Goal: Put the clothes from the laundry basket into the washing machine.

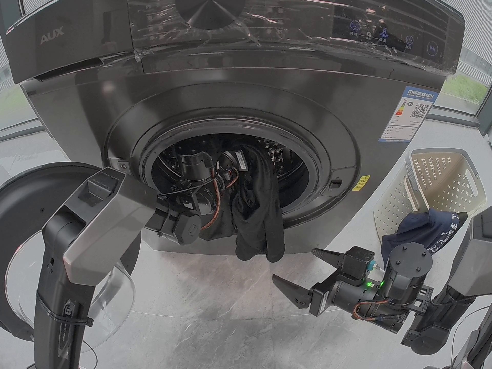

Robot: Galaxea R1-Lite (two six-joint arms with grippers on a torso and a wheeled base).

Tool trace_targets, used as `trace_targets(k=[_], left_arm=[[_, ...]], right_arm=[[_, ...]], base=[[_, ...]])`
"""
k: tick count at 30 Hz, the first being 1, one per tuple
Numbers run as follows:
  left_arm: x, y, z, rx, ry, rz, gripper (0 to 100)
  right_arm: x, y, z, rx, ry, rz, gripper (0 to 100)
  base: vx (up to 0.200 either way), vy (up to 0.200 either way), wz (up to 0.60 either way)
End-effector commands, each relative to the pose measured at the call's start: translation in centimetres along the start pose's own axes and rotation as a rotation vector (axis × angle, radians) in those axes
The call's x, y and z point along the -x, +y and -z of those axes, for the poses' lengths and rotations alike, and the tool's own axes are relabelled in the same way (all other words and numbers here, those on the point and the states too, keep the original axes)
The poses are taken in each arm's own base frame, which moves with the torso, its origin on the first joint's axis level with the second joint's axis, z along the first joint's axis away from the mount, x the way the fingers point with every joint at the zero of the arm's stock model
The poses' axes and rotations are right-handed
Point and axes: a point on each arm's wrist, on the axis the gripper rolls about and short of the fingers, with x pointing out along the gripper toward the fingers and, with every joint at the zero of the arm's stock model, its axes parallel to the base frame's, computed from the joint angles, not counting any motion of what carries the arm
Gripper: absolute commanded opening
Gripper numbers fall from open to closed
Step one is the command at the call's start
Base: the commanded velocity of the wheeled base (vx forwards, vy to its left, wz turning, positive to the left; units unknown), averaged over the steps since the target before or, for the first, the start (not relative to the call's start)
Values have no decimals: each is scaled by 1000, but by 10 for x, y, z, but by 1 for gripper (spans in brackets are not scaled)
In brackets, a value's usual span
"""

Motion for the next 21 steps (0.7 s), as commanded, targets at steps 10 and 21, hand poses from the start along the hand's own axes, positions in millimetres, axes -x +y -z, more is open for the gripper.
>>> trace_targets(k=[10,21], left_arm=[[52,-16,7,30,283,25,100],[67,-10,59,-31,439,66,100]], right_arm=[[-1,1,0,0,-1,-3,100],[-1,1,0,0,-1,-3,100]], base=[[0,0,0],[0,0,0]])
